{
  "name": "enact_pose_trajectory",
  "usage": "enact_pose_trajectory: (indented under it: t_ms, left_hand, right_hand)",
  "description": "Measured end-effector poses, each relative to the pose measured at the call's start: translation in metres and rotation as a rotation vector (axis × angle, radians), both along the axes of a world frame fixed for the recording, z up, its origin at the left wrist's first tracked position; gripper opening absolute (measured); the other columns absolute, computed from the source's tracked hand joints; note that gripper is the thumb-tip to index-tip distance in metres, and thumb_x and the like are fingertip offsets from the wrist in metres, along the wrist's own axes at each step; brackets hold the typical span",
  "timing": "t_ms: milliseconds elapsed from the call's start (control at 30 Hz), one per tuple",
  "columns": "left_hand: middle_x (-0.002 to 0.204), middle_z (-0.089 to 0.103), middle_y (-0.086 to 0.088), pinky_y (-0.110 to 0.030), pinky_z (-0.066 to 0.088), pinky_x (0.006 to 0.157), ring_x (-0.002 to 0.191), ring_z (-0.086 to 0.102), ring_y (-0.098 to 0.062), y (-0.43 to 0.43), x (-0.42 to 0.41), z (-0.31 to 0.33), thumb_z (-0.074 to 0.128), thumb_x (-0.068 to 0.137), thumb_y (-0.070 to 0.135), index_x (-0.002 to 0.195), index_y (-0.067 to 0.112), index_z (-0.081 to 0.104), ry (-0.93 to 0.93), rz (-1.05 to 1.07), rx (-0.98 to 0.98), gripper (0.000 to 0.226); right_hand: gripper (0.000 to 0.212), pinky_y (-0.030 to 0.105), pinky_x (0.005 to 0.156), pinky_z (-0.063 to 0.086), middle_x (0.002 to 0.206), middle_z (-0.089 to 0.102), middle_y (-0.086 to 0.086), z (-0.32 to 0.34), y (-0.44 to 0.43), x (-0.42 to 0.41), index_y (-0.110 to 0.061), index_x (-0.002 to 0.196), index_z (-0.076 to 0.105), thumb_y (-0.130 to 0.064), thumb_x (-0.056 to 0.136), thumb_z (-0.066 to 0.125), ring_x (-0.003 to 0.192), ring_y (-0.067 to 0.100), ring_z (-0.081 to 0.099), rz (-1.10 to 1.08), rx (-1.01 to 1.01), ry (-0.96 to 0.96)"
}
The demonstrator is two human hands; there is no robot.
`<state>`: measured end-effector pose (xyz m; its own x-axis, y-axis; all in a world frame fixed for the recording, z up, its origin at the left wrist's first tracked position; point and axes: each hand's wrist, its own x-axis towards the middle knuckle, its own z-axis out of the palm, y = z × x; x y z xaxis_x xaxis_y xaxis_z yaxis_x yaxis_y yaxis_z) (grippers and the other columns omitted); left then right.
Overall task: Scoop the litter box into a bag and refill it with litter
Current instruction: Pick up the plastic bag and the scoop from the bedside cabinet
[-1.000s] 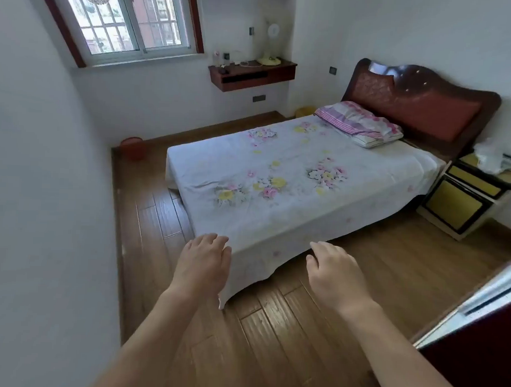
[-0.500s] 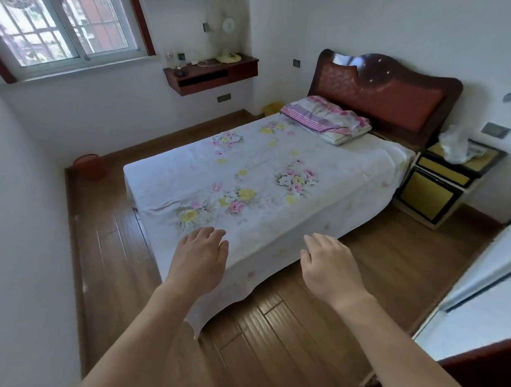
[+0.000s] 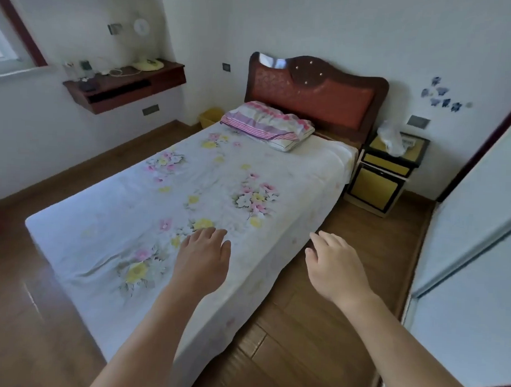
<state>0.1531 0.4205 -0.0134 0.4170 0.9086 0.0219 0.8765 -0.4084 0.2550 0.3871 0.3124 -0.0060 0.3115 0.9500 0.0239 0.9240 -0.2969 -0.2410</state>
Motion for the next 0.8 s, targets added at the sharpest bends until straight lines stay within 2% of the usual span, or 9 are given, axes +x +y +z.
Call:
enact_pose_trajectory:
  t_ms: [133, 233, 333, 600, 800]
  left_hand:
    - [0.147, 0.047, 0.002, -0.038, 0.026, 0.115, 0.14, 0.036, -0.022, 0.059, 0.029, 0.002, 0.031, 0.103, 0.037, 0.143, 0.021, 0.045, 0.013, -0.11, -0.005, 0.045]
    - [0.147, 0.047, 0.0, -0.039, 0.027, 0.114, 0.14, 0.037, -0.023, 0.088, 0.061, 0.001, 0.033, 0.103, 0.036, 0.144, 0.019, 0.045, 0.02, -0.186, -0.004, 0.046]
    - [0.147, 0.046, 0.0, -0.039, 0.028, 0.114, 0.139, 0.037, -0.023, 0.112, 0.101, -0.006, 0.032, 0.103, 0.037, 0.145, 0.02, 0.043, 0.035, -0.257, -0.022, 0.046]
    - [0.145, 0.046, 0.003, -0.039, 0.03, 0.112, 0.136, 0.038, -0.022, 0.182, 0.225, -0.012, 0.031, 0.102, 0.037, 0.143, 0.022, 0.043, 0.078, -0.356, -0.008, 0.045]
    - [0.146, 0.045, 0.003, -0.039, 0.029, 0.113, 0.136, 0.037, -0.021, 0.241, 0.328, 0.0, 0.03, 0.102, 0.037, 0.143, 0.022, 0.042, 0.084, -0.386, 0.019, 0.045]
  right_hand:
    - [0.047, 0.034, 0.111, 0.034, 0.147, 0.045, 0.002, 0.005, 0.028, 0.01, -0.015, 0.145, 0.043, -0.034, 0.103, 0.034, 0.136, 0.019, 0.039, -0.114, 0.02, 0.015]
    - [0.05, 0.035, 0.116, 0.028, 0.154, 0.039, 0.002, 0.001, 0.043, 0.028, -0.016, 0.149, 0.038, -0.036, 0.104, 0.033, 0.143, 0.019, 0.031, -0.182, 0.005, 0.031]
    - [0.049, 0.036, 0.117, 0.029, 0.153, 0.04, 0.004, -0.004, 0.06, 0.056, -0.015, 0.148, 0.039, -0.036, 0.103, 0.034, 0.142, 0.02, 0.033, -0.241, 0.0, 0.036]
    - [0.049, 0.035, 0.113, 0.032, 0.152, 0.041, 0.0, -0.019, 0.122, 0.165, -0.017, 0.148, 0.038, -0.038, 0.104, 0.031, 0.14, 0.019, 0.037, -0.309, -0.017, 0.044]
    - [0.051, 0.037, 0.119, 0.028, 0.156, 0.034, 0.0, -0.012, 0.179, 0.264, -0.02, 0.15, 0.034, -0.04, 0.104, 0.029, 0.146, 0.019, 0.029, -0.32, -0.028, 0.053]
